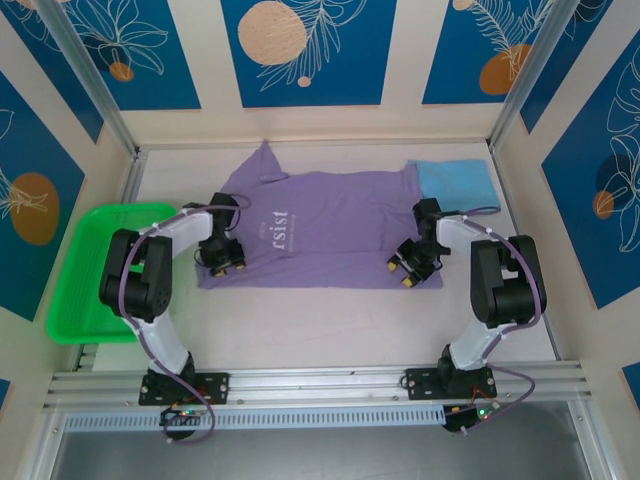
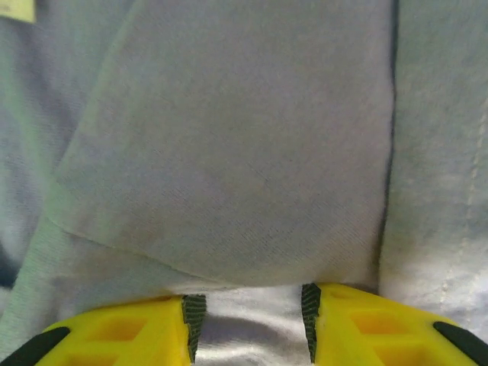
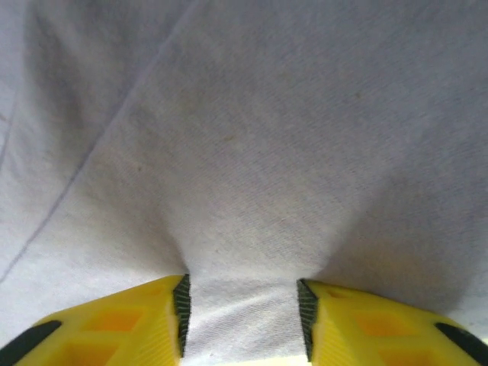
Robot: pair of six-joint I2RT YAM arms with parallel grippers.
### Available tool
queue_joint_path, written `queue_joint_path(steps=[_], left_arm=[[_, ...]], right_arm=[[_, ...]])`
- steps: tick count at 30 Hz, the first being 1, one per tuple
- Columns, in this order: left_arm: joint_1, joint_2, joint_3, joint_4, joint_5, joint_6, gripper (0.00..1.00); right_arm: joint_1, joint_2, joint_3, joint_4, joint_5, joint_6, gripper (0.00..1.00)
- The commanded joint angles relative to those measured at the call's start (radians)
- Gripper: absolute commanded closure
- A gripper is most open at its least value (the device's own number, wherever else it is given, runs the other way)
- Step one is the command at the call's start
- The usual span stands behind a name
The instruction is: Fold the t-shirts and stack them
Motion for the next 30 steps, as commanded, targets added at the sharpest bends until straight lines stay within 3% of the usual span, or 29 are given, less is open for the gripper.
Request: queue_joint_path(steps=[1, 16, 23, 30], left_arm=[[0.017, 0.015, -0.048, -0.036, -0.072, 0.017, 0.58], [0.001, -0.274, -0.250, -0.134, 0.025, -0.048, 0.58], [-0.001, -0.410, -0.328, -0.193, 0.021, -0.079, 0.58], [-0.023, -0.486, -0.152, -0.262, 0.084, -0.046, 0.59]], right_arm=[[-0.034, 0.016, -0.028, -0.106, 0.067, 0.040, 0.50], [-0.052, -0.169, -0.223, -0.144, 0.045, 0.056, 0.44], [-0.032, -0.323, -0.333, -0.143, 0.046, 0.082, 0.35], [-0.009, -0.414, -0.219, -0.233, 0.120, 0.041, 0.32]])
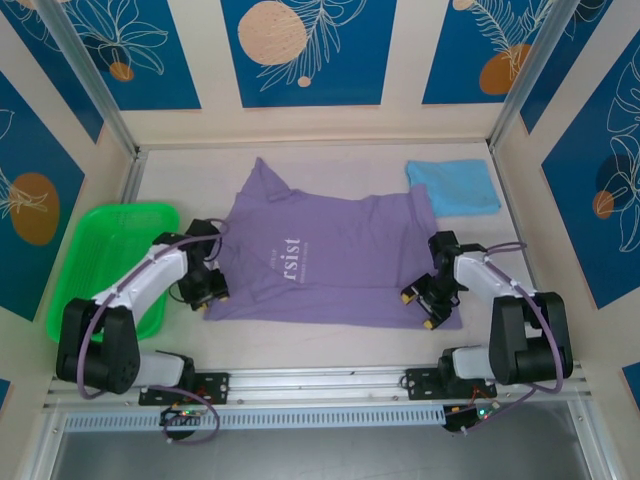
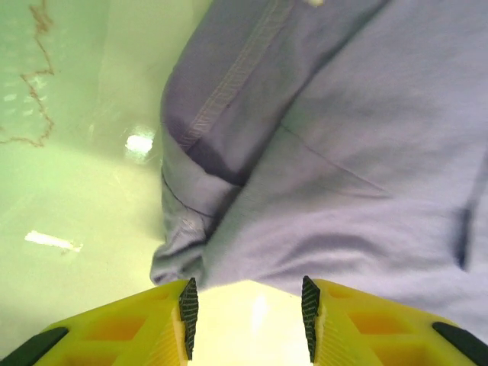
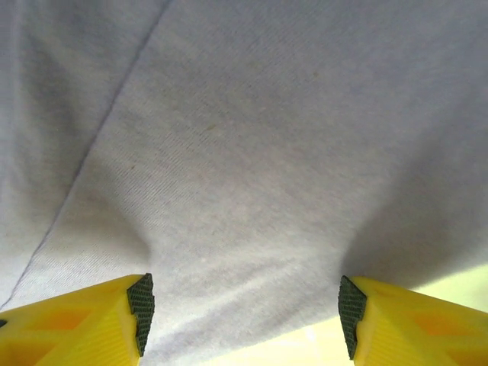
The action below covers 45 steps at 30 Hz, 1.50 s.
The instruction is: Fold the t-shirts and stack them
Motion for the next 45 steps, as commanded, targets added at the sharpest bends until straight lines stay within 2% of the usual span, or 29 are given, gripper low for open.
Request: queue_joint_path(steps=[1, 5, 9, 16, 22, 25, 28, 34, 39, 45], left_arm=[[-0.037, -0.018, 0.131, -0.037, 0.063, 0.011, 0.60], [-0.129, 0.051, 0.175, 0.030, 0.116, -0.008, 0.63], [-0.164, 0.113, 0.118, 0.114, 0.128, -0.037, 0.67], [-0.165, 0.153, -0.032, 0.171, -0.002, -0.058, 0.69], [-0.152, 0.127, -0.125, 0.163, -0.067, -0.087, 0.71], [-0.132, 0.133, -0.144, 0.172, -0.048, -0.090, 0.71], [-0.107, 0.127, -0.159, 0.184, -0.026, -0.096, 0.71], [-0.055, 0.092, -0.190, 0.191, 0.062, -0.102, 0.71], [-0.015, 0.057, -0.190, 0.177, 0.093, -0.092, 0.70], [0.004, 0.086, -0.178, 0.190, 0.122, -0.085, 0.71]], right_arm=[[0.034, -0.066, 0.082, -0.063, 0.054, -0.019, 0.32], [0.142, -0.096, 0.124, -0.005, 0.030, -0.005, 0.32], [0.262, -0.078, 0.125, 0.088, -0.002, 0.015, 0.35], [0.476, 0.065, 0.213, 0.226, -0.082, -0.060, 0.40], [0.660, 0.225, 0.408, 0.352, -0.136, -0.222, 0.50], [0.734, 0.371, 0.577, 0.342, -0.167, -0.296, 0.59], [0.798, 0.537, 0.759, 0.282, -0.174, -0.350, 0.64], [0.870, 0.755, 1.001, 0.220, -0.205, -0.398, 0.65], [0.888, 0.838, 1.078, 0.210, -0.230, -0.404, 0.65], [0.917, 0.917, 1.159, 0.132, -0.175, -0.417, 0.63]])
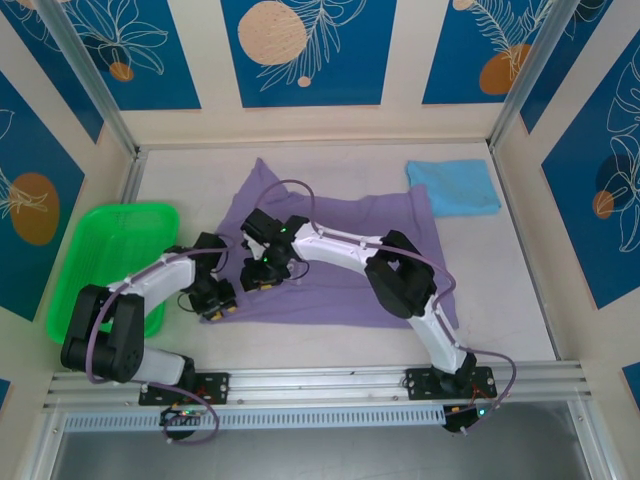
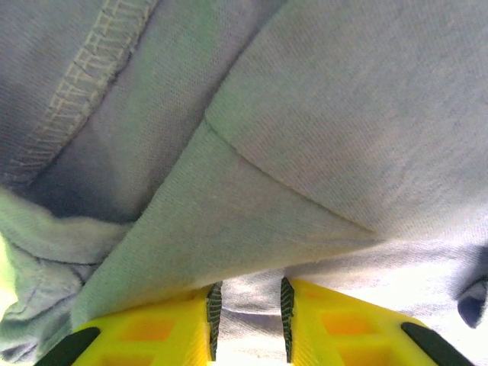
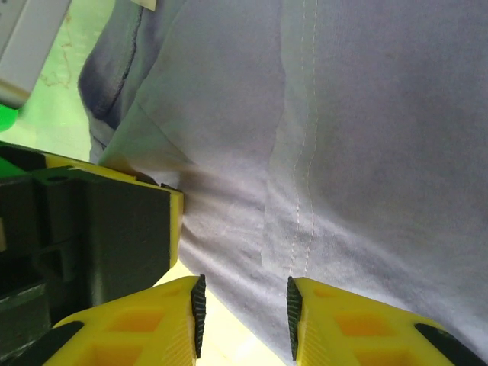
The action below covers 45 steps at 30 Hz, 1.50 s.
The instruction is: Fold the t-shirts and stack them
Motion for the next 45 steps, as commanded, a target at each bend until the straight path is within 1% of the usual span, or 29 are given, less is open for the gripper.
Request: queue_joint_path(steps=[1, 7, 12, 14, 18, 25, 31, 36, 40, 45], left_arm=[[0.020, 0.017, -0.009, -0.016, 0.024, -0.001, 0.71], [0.024, 0.018, -0.015, -0.015, 0.027, 0.010, 0.71], [0.027, 0.020, -0.014, -0.017, 0.019, 0.017, 0.71], [0.027, 0.018, -0.015, -0.018, 0.012, 0.017, 0.71], [0.028, 0.020, -0.017, -0.017, 0.008, 0.015, 0.71], [0.029, 0.026, -0.015, -0.021, -0.013, 0.017, 0.71], [0.028, 0.028, -0.014, -0.036, -0.049, 0.017, 0.73], [0.029, 0.005, -0.024, -0.045, -0.100, 0.008, 0.73], [0.028, 0.020, -0.023, -0.041, -0.105, 0.012, 0.74], [0.029, 0.016, -0.029, -0.040, -0.120, 0.012, 0.75]], right_arm=[[0.023, 0.052, 0.065, -0.085, 0.013, -0.027, 0.62], [0.040, 0.129, 0.143, -0.162, 0.067, -0.028, 0.62], [0.053, 0.176, 0.196, -0.235, 0.130, -0.030, 0.65], [0.056, 0.180, 0.196, -0.245, 0.143, -0.028, 0.69], [0.054, 0.175, 0.193, -0.242, 0.154, -0.030, 0.80], [0.029, 0.128, 0.175, -0.188, 0.081, -0.021, 0.90], [-0.032, 0.070, 0.170, -0.158, -0.018, -0.011, 0.97], [-0.096, 0.028, 0.138, -0.132, -0.072, -0.010, 0.98], [-0.163, 0.028, 0.105, -0.121, -0.116, 0.012, 0.98], [-0.234, 0.017, 0.060, -0.106, -0.135, 0.027, 0.99]])
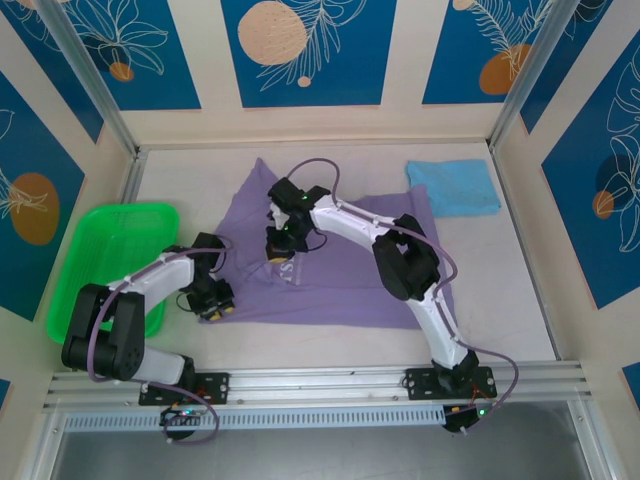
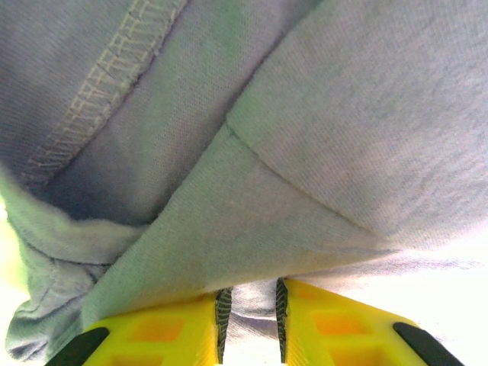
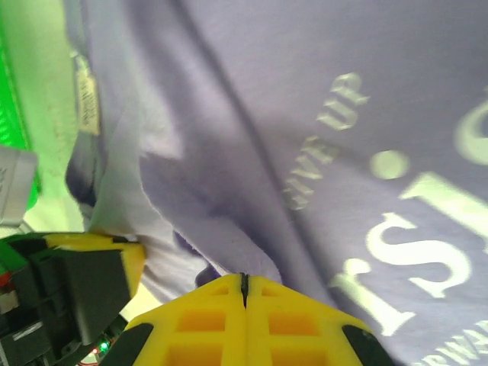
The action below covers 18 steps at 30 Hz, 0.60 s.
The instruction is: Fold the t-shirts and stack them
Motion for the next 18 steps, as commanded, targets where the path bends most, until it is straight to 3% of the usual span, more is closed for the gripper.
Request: queue_joint_path(steps=[1, 12, 18], left_arm=[[0.009, 0.006, -0.029, -0.035, -0.106, 0.010, 0.74], [0.010, 0.002, -0.034, -0.042, -0.128, 0.020, 0.75], [0.010, -0.017, -0.034, -0.051, -0.143, 0.010, 0.75]], right_arm=[[-0.046, -0.037, -0.047, 0.008, -0.062, 0.036, 0.99], [-0.152, -0.056, -0.109, 0.052, -0.085, 0.070, 1.00], [-0.193, -0.037, -0.090, 0.023, -0.054, 0.067, 0.95]])
